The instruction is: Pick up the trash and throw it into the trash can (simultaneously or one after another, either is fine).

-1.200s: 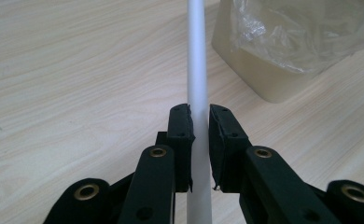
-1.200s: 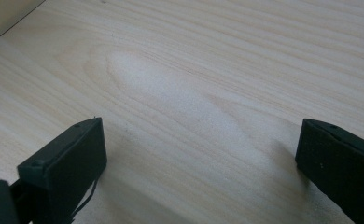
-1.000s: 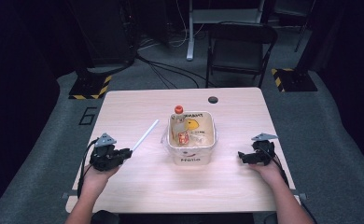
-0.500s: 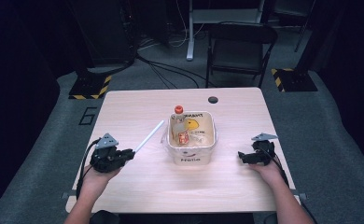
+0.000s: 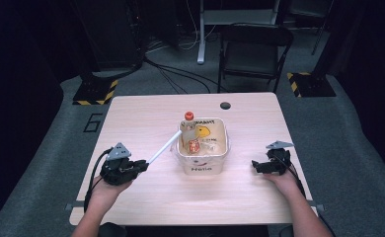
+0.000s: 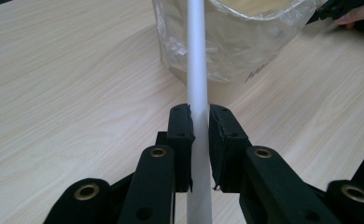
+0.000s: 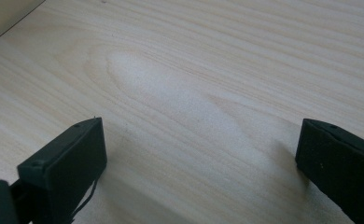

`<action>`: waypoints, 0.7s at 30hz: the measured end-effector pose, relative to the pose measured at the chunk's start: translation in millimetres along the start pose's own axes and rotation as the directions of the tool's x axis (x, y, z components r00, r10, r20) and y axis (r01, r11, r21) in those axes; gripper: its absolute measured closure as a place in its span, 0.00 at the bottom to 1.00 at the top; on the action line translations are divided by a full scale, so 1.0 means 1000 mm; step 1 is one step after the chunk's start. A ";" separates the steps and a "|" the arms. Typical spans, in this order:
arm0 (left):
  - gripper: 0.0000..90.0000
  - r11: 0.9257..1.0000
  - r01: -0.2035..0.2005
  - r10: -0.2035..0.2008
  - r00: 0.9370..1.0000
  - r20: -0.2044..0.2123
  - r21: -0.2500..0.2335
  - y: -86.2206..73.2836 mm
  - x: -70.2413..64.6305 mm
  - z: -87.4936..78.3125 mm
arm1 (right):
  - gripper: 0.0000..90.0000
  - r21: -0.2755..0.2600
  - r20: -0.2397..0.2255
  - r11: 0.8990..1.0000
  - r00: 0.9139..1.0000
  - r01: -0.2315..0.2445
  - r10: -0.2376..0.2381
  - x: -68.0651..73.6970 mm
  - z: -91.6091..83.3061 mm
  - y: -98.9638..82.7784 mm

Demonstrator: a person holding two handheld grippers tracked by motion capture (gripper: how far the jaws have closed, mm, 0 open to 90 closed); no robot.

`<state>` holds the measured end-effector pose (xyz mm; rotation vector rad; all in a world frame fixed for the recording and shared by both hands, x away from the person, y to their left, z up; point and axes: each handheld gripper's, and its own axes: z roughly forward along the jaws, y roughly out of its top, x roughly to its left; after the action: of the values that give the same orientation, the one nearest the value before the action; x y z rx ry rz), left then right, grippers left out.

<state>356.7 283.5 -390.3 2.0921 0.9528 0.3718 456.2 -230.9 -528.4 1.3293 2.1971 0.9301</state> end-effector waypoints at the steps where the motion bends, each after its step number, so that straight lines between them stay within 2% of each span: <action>1: 0.88 1.000 -0.003 0.003 1.000 0.001 -0.001 0.000 -0.001 0.000 | 0.01 0.000 0.000 1.000 1.000 0.000 0.000 0.000 0.000 0.000; 11: 0.88 1.000 -0.030 0.030 0.999 0.022 0.000 0.007 -0.008 0.004 | 0.01 0.000 0.000 1.000 1.000 0.000 0.000 0.000 0.000 0.000; 21: 0.88 0.998 -0.058 0.058 0.997 0.049 0.003 0.020 -0.014 0.015 | 0.01 0.000 0.000 1.000 1.000 0.000 0.000 0.000 0.000 0.000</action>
<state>365.6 257.1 -384.2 2.1265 0.8668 0.3473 456.2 -230.9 -528.4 1.3299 2.1972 0.9301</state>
